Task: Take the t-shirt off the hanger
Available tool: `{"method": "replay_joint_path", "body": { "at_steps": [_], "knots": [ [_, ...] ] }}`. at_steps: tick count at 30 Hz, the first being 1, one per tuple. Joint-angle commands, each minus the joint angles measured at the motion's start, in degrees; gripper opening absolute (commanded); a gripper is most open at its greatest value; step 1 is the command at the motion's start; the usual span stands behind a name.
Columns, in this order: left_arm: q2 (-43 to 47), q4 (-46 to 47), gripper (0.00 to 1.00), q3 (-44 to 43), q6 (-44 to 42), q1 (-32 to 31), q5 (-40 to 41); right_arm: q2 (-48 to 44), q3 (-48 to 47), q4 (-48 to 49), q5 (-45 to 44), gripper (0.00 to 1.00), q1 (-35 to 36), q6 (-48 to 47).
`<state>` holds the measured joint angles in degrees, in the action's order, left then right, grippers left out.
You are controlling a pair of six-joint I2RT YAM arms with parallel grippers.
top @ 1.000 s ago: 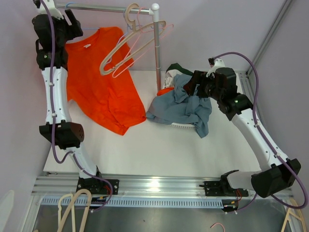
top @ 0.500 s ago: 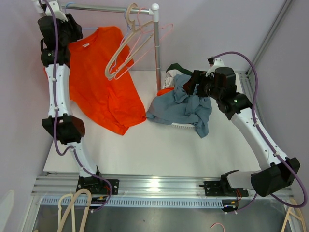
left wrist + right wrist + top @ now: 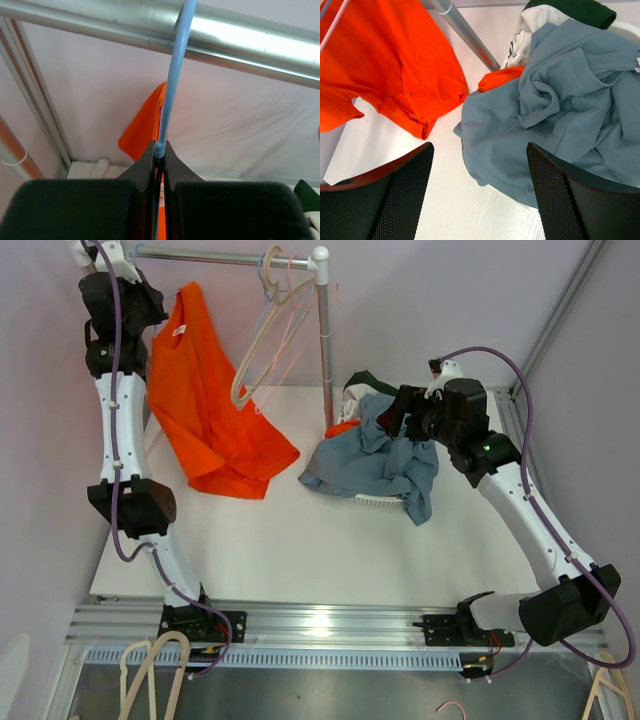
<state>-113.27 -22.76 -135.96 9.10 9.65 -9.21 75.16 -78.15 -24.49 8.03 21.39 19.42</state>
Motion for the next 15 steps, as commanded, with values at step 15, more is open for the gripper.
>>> {"method": "replay_joint_path", "body": {
  "at_steps": [15],
  "knots": [
    [8.8, 9.8, 0.01, -1.7, 2.0, -4.1, 1.2, -2.8, 0.5, 1.2, 0.4, 0.80, 0.7, -0.3]
  ]
}}
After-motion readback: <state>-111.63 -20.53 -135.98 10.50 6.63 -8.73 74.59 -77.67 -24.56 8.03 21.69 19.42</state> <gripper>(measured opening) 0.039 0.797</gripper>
